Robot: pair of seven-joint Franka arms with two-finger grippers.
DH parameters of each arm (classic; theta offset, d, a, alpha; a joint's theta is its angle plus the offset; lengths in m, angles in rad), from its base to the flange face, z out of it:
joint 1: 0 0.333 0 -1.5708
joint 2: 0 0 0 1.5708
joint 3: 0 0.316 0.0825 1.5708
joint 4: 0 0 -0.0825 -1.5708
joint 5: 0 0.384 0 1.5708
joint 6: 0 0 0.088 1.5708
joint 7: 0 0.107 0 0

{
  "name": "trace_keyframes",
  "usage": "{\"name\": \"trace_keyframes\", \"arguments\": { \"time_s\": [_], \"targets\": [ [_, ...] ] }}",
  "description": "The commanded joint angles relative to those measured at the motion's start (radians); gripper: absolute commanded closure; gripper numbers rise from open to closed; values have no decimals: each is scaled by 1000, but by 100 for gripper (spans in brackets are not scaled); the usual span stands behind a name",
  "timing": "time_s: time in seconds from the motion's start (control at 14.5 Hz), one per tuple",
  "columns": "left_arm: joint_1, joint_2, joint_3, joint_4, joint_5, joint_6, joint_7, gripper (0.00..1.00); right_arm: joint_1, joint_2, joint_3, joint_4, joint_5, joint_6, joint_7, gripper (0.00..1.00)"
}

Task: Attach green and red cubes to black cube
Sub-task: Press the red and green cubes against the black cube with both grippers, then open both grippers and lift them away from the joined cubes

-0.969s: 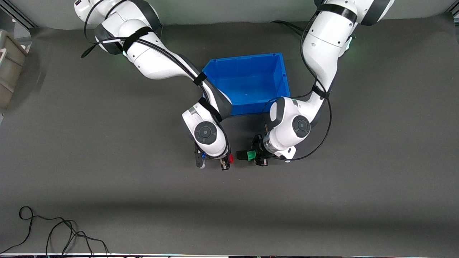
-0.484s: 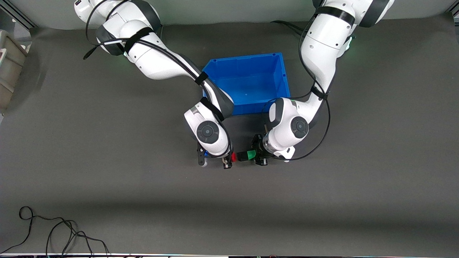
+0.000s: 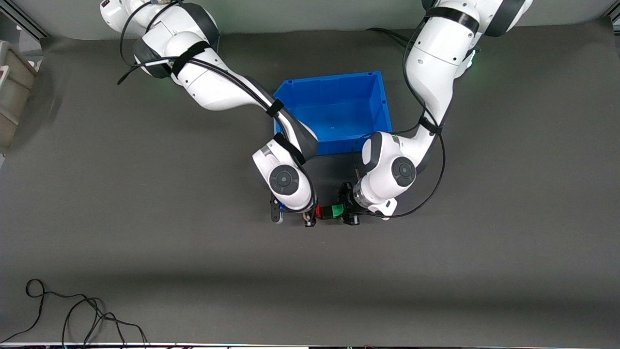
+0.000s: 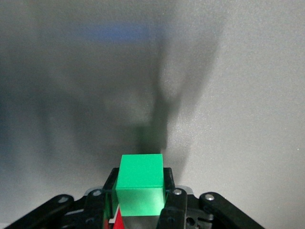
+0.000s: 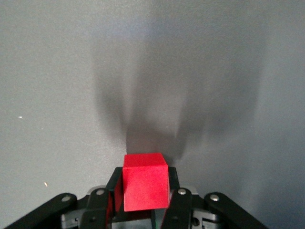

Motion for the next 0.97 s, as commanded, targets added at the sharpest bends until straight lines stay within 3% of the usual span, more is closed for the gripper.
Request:
{"name": "trace_keyframes", "arguments": {
  "time_s": [0.0, 0.07, 0.42, 0.48, 0.55, 0.69, 0.9],
  "targets": [
    [-23, 9, 13, 19, 8, 3, -20, 20, -5, 23, 4, 42, 9, 16, 25, 66],
    [-23, 9, 13, 19, 8, 3, -14, 0, -5, 23, 6, 42, 9, 17, 26, 66],
    [10, -12, 22, 13, 23, -29, -10, 0, -5, 31, 4, 42, 9, 45, 45, 64],
    [45, -29, 24, 12, 54, -76, 3, 0, -5, 31, 4, 40, 9, 45, 46, 52],
    [85, -46, 22, 13, 81, -130, 18, 0, -5, 29, 3, 39, 7, 45, 45, 24],
    [154, -82, 22, 12, 102, -219, 85, 0, -7, 25, 1, 39, 6, 39, 36, 0],
    [282, -136, 24, 10, 109, -385, 244, 0, -10, -54, -29, 34, -10, 11, 31, 0]
  ]
}}
